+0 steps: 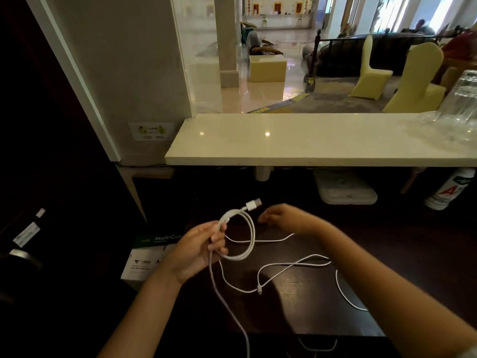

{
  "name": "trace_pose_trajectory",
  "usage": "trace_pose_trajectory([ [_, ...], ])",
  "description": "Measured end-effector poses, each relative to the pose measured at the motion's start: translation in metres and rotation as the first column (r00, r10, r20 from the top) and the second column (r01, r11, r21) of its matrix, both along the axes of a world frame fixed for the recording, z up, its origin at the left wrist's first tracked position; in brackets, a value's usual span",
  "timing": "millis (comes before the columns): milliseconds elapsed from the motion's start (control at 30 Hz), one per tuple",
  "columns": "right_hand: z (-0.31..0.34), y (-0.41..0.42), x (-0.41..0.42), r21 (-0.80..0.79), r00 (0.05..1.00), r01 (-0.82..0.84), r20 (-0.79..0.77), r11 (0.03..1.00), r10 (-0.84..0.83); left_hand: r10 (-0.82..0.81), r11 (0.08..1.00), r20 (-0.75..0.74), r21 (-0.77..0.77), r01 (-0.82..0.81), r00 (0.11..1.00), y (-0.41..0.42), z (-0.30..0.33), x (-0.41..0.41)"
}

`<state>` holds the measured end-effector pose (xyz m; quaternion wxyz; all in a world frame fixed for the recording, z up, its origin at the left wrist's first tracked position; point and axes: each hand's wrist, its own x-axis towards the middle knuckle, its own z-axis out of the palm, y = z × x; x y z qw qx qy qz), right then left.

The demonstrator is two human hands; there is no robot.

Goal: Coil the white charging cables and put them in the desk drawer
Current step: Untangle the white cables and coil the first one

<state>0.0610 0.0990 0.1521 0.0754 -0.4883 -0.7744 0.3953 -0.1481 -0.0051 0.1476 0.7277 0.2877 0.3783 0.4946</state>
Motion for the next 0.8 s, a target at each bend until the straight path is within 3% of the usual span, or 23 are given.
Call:
trace_pose_trajectory([
  [67,-0.019,-0.029,-0.019,-0.273,0.957,-0.063,-0.29,0.96,-0.02,0.07,0.997,0.113,0.012,-0.071,0.991,0.007,0.006,0.002],
  [133,-0.032,-0.06,-0.042,-0.547,0.838,-0.153,-0.514,0.823,-0.186,0.121,0.991,0.21,0.027,-0.129,0.97,0.014,0.01,0.004],
  [200,-0.044,-0.08,-0.059,-0.648,0.742,-0.322,-0.625,0.69,-0.241,0.145,0.987,0.261,0.033,-0.159,0.954,0.02,0.012,0.007],
  [233,-0.047,-0.086,-0.063,-0.643,0.731,-0.373,-0.648,0.669,-0.215,0.156,0.985,0.277,0.029,-0.171,0.948,0.022,0.013,0.007],
  [367,-0.039,-0.078,-0.042,-0.598,0.766,-0.344,-0.624,0.724,-0.151,0.172,0.982,0.27,0.024,-0.185,0.947,0.025,0.01,-0.006],
  [533,-0.027,-0.028,0.033,-0.468,0.91,-0.304,-0.4,0.83,0.108,0.051,0.995,0.255,0.065,-0.069,0.966,0.021,0.009,-0.039],
  [667,-0.009,0.003,0.063,-0.437,0.966,-0.061,-0.252,0.897,-0.057,-0.052,0.997,0.067,0.058,0.048,0.996,0.015,0.011,-0.044],
  [800,0.02,0.02,0.044,-0.231,0.964,0.142,-0.187,0.963,-0.187,-0.116,0.993,-0.073,0.01,0.117,0.991,0.01,0.006,-0.026],
])
